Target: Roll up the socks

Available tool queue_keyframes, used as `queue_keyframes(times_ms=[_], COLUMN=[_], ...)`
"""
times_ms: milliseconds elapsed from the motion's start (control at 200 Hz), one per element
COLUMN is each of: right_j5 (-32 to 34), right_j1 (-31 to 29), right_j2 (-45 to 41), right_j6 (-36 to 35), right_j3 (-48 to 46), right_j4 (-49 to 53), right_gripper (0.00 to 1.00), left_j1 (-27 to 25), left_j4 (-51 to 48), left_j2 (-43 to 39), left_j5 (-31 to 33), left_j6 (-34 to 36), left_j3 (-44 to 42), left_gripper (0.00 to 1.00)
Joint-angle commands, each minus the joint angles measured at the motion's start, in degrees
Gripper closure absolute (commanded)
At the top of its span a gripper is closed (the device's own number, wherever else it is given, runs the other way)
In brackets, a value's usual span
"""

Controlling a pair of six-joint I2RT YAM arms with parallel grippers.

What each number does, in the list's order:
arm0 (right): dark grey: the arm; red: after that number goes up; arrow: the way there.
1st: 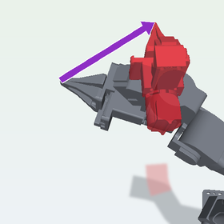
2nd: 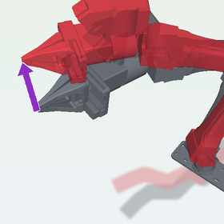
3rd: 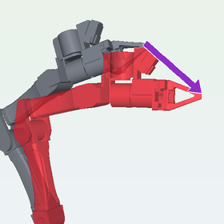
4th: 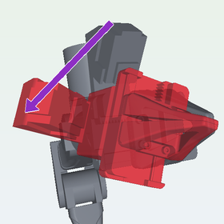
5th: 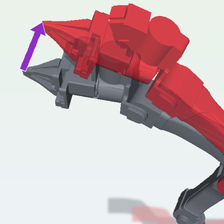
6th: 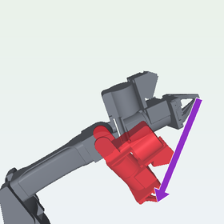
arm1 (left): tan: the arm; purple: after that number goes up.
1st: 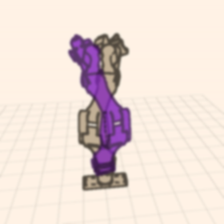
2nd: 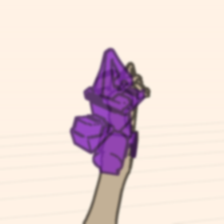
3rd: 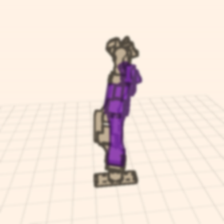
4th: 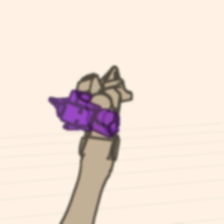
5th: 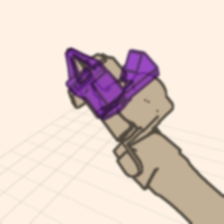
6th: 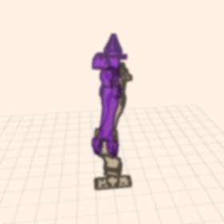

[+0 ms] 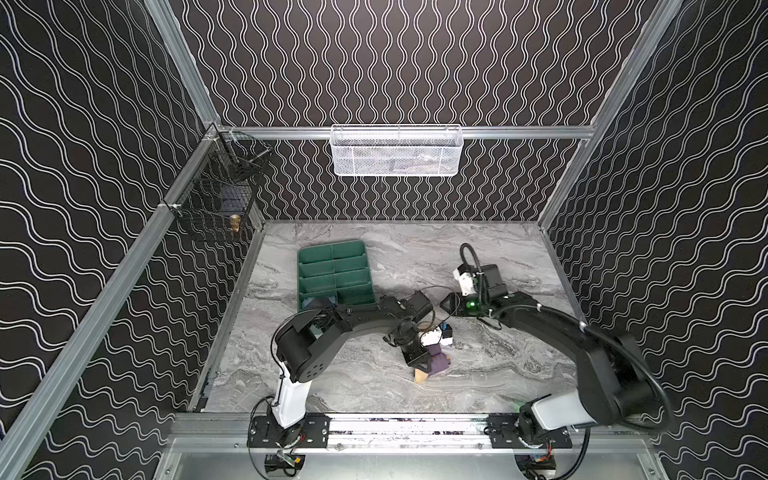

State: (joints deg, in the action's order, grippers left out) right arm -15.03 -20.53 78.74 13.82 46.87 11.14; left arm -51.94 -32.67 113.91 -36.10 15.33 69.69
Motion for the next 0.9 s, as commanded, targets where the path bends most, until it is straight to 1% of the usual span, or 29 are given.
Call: queue_keyframes(times_ms=[0,105,170,230,310,390,440,516,581,646,736,836,896], right_j5=[3.94,1.50,0.55,-0.13,2.34,5.62,7.96,12.72,16.32,19.97,23.47,25.14,27.23], right_j1=[0.04,-0.78,-2.50,-4.14,-10.50,-18.88,-24.51,-32.75,-39.20,-43.82,-46.55,-46.79,-46.81], right_j2=[-10.01,-23.92,-31.69,-36.79,-40.29,-41.77,-41.53,-39.78,-36.43,-32.03,-25.67,-20.55,-17.73], right_j6=[-4.93,-13.34,-21.02,-28.36,-36.39,-44.34,-48.70,-52.47,-55.22,-57.13,-57.73,-58.68,-59.56], right_j3=[-1.04,-6.63,-10.72,-13.19,-14.08,-15.07,-15.70,-16.39,-17.24,-18.61,-19.52,-19.54,-19.84], right_j4=[1.15,-2.70,-4.25,-3.48,0.21,3.63,5.43,7.34,9.26,10.34,9.80,6.04,2.02], right_gripper=[0.51,0.51,0.51,0.52,0.53,0.52,0.52,0.51,0.49,0.48,0.47,0.45,0.44], left_j1=[0.41,1.39,2.30,3.03,3.93,4.77,5.08,5.34,5.53,5.68,5.80,5.77,5.84], left_j4=[-11.13,-13.36,-14.78,-15.21,-14.71,-14.50,-14.70,-15.04,-14.97,-14.80,-14.80,-14.97,-14.97], left_j2=[3.94,5.70,6.92,7.82,8.38,9.20,10.03,11.09,11.80,12.23,12.52,12.69,12.87], left_j5=[15.45,14.31,14.14,14.30,13.53,12.98,13.19,13.53,13.73,13.96,14.03,14.08,14.11], left_j6=[2.06,3.96,4.86,5.05,4.86,4.69,4.79,4.97,5.14,5.14,5.32,5.49,5.66], left_j3=[-0.61,1.40,3.01,4.31,5.31,6.21,6.77,7.34,7.67,7.83,8.04,8.31,8.34], left_gripper=[1.00,1.00,1.00,1.00,1.00,1.00,1.00,1.00,1.00,1.00,1.00,1.00,1.00])
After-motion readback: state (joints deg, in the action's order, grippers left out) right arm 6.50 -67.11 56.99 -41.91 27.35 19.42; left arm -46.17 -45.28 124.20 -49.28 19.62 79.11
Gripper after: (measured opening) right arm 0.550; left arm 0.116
